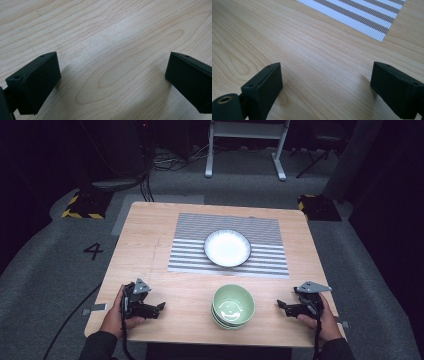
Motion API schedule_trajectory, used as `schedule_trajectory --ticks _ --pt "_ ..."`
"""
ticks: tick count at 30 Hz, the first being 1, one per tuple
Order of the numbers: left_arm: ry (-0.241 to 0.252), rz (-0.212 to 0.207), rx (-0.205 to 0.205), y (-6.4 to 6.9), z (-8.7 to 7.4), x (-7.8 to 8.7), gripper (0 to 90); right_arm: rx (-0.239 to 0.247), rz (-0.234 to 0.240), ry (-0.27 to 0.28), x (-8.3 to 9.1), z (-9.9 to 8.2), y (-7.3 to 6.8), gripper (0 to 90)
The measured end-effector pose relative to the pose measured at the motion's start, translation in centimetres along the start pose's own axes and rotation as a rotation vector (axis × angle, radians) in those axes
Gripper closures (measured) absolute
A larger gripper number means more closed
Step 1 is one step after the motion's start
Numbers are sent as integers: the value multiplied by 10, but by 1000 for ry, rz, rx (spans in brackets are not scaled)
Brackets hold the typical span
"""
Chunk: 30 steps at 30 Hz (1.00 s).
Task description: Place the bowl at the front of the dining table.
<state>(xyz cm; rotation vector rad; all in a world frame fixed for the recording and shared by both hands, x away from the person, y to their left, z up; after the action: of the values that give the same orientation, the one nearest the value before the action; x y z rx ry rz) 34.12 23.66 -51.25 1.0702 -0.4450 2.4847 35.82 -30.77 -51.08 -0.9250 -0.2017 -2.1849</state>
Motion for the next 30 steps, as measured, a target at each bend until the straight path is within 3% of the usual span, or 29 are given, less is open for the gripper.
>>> schedule_trajectory --ticks 5,6,9,14,15,22,30 --pt "-1 7 0 0 0 0 0 2 3 -1 0 0 0 107" --pt "-1 6 1 0 0 0 0 35 42 -16 2 -1 1 107" --pt "-2 6 2 0 0 0 0 59 81 -15 4 -2 1 116" --pt "-1 5 1 0 0 0 0 66 94 -19 3 -1 2 122" --pt "0 3 -2 0 0 0 0 63 108 -8 4 -1 2 164" --pt "-1 2 -2 0 0 0 0 37 127 31 8 -1 4 196" --pt "-1 -1 -8 -1 1 0 0 97 159 74 18 11 -12 212"
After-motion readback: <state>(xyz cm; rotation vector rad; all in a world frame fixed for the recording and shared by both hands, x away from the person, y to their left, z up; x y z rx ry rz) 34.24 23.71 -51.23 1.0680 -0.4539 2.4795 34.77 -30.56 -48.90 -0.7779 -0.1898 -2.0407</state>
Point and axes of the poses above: each handheld gripper's, and its own axes: x roughly backward along the jaws, z roughly out of its top, y roughly to its right, the point moved 1 cm from there along -x, roughly forward along the jaws, and after that the axes turned 12 degrees about z, right-handed, at the moved point
